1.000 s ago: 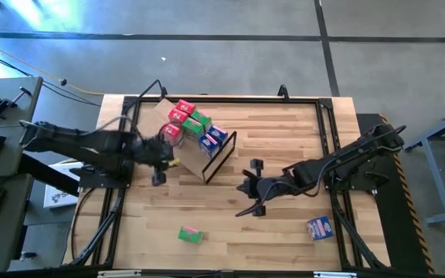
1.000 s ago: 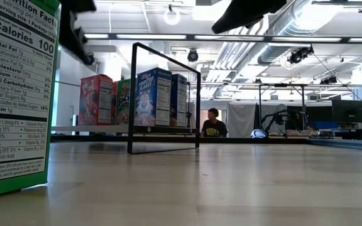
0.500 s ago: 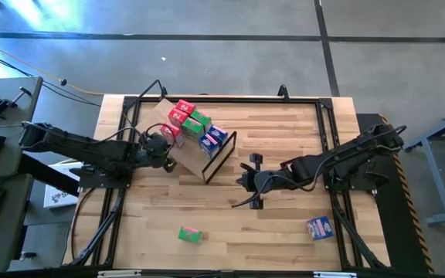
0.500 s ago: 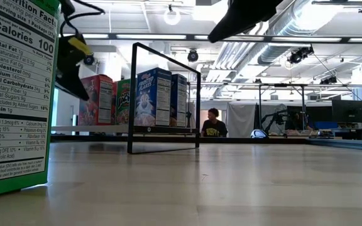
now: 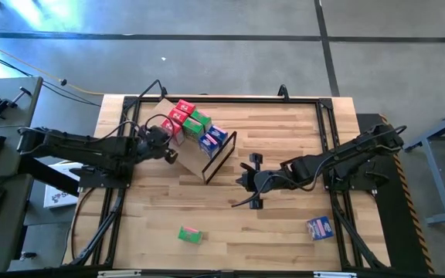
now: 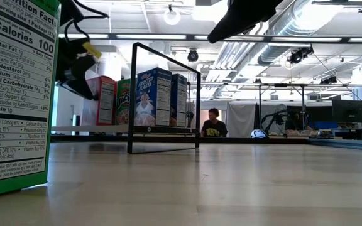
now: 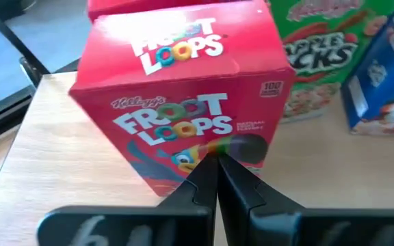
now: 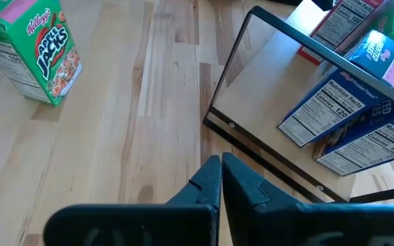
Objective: Stack cereal on shelf
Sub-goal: Put the red cereal on the shelf, then put the green cereal from the left on the shelf
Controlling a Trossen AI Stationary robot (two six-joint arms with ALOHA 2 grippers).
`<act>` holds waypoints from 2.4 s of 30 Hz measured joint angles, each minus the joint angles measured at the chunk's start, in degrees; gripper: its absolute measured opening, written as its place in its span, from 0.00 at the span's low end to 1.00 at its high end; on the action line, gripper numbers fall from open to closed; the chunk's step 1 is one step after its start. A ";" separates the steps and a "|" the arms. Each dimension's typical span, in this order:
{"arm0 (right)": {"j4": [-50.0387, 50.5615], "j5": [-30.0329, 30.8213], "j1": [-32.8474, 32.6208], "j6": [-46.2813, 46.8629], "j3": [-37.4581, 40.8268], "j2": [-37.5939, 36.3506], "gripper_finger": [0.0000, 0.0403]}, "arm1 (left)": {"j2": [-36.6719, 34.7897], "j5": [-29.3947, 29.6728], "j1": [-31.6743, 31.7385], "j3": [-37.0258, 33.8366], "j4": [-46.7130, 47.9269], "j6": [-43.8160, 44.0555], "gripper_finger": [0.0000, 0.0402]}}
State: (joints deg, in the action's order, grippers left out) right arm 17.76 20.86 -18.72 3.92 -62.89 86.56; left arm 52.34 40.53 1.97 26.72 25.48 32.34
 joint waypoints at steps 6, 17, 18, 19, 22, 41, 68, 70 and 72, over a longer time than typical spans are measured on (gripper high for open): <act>0.00 -0.04 0.00 0.07 0.02 0.02 0.00 | 0.00 -3.72 0.66 0.00 -0.14 -0.65 0.00; 0.26 -0.04 0.00 -0.02 0.02 0.02 0.00 | 0.05 -6.44 -0.91 0.00 -2.03 -2.11 0.00; 0.27 -0.04 0.00 -0.02 0.02 0.02 0.00 | 0.07 -5.42 -0.72 0.00 -2.18 -2.72 0.00; 0.35 -0.06 0.00 0.04 0.02 0.02 0.00 | 0.07 -4.77 -0.34 0.00 -2.44 -3.46 0.00; 0.46 -0.07 0.00 0.07 0.02 0.02 0.00 | 0.07 -4.42 1.25 0.00 -2.91 -5.75 0.00; 0.45 -0.06 0.00 1.19 0.02 0.02 0.00 | 0.07 -5.31 4.45 -0.02 -3.95 -11.92 0.00; -50.17 -1.11 -3.58 0.21 25.34 0.05 0.00 | 8.28 -32.06 -31.31 11.30 -7.17 -11.98 0.09; -49.66 0.15 -4.47 0.36 25.50 0.11 0.00 | 12.65 -31.30 -35.18 16.13 -2.94 -9.58 0.16; -49.96 0.35 -5.20 -0.63 25.46 0.09 0.00 | 17.35 -30.59 -38.43 21.63 1.28 -7.27 0.24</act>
State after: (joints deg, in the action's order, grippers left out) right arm -32.21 21.21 -23.92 3.30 -37.43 86.65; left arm 69.68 9.95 -36.46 48.35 26.76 25.07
